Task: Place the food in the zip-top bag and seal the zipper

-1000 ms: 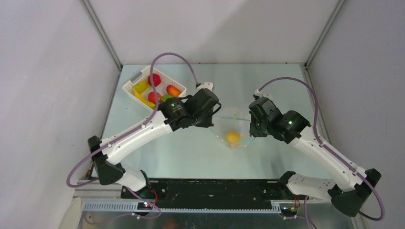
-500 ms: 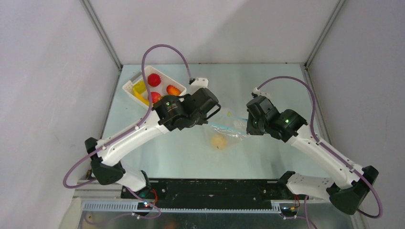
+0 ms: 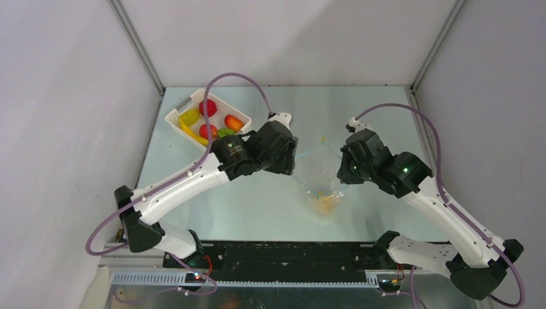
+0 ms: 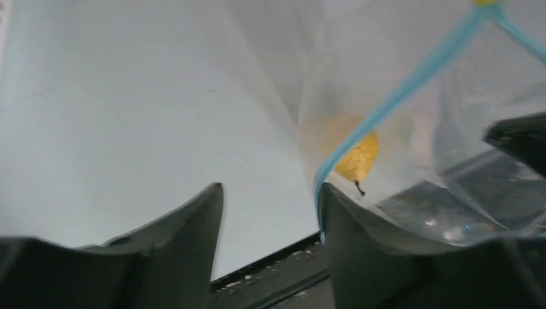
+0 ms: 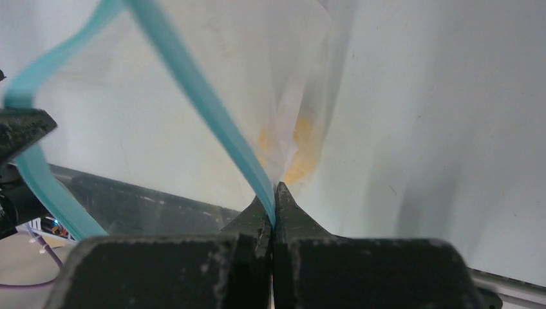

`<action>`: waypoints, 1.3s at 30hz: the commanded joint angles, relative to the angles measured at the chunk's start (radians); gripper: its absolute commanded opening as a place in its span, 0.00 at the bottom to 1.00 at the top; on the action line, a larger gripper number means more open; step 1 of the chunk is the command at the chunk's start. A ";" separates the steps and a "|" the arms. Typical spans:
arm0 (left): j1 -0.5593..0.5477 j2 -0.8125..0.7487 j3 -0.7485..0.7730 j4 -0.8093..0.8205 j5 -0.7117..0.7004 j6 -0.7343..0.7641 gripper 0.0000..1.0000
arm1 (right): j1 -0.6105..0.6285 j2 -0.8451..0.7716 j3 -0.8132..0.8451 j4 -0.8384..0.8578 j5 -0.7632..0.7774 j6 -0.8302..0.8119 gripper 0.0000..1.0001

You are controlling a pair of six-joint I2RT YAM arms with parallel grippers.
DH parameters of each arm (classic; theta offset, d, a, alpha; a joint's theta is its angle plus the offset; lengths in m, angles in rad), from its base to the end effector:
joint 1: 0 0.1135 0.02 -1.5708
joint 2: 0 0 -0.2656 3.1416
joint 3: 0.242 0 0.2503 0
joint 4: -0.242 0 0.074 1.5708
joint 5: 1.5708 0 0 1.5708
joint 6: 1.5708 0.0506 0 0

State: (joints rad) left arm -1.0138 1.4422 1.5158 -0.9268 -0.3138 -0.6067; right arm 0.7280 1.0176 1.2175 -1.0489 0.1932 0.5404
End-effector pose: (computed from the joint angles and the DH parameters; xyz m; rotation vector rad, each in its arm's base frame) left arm 0.1741 -0.2500 0.3626 0.3459 2.3805 -0.3906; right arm 0.1471 0.1181 0.3537 -0.1390 2.4254 0.3534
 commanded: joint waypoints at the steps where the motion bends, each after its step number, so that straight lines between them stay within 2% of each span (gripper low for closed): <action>1: 0.006 -0.072 -0.005 0.140 0.135 0.053 0.76 | 0.021 0.031 0.057 -0.023 -0.002 -0.030 0.00; 5: 0.020 -0.125 -0.043 0.147 0.117 0.052 0.98 | 0.036 0.064 0.083 -0.043 0.025 -0.025 0.00; 8: 0.049 -0.205 -0.096 0.180 0.128 0.036 0.99 | 0.051 0.099 0.117 -0.066 0.055 -0.023 0.00; 11: 0.126 -0.272 -0.176 0.211 0.133 0.011 1.00 | 0.063 0.120 0.137 -0.071 0.072 -0.021 0.00; 15: 0.283 -0.326 -0.247 0.192 0.098 0.004 1.00 | 0.080 0.139 0.150 -0.070 0.083 -0.013 0.00; 18: 0.449 -0.305 -0.284 0.191 0.061 0.012 1.00 | 0.094 0.147 0.153 -0.059 0.085 -0.010 0.00; 23: 0.661 -0.136 -0.288 0.258 -0.007 0.057 1.00 | 0.105 0.155 0.153 -0.054 0.091 0.002 0.00; 28: 0.823 0.115 -0.140 0.260 -0.047 0.038 1.00 | 0.119 0.162 0.152 -0.040 0.092 0.012 0.00; 32: 0.866 0.313 0.014 0.239 -0.053 0.028 1.00 | 0.125 0.171 0.150 -0.037 0.094 0.013 0.00; 35: 0.874 0.366 0.082 0.233 -0.119 0.041 1.00 | 0.127 0.168 0.139 -0.039 0.098 0.016 0.00; 39: 0.896 0.437 0.117 0.277 -0.101 0.071 1.00 | 0.128 0.161 0.118 -0.029 0.102 0.018 0.00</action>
State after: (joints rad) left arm -0.1349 1.8488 1.5635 -0.6914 -0.3775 -0.5674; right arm 0.8497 1.1873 1.3247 -1.1019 0.2684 0.5465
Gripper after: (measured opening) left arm 0.995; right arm 0.009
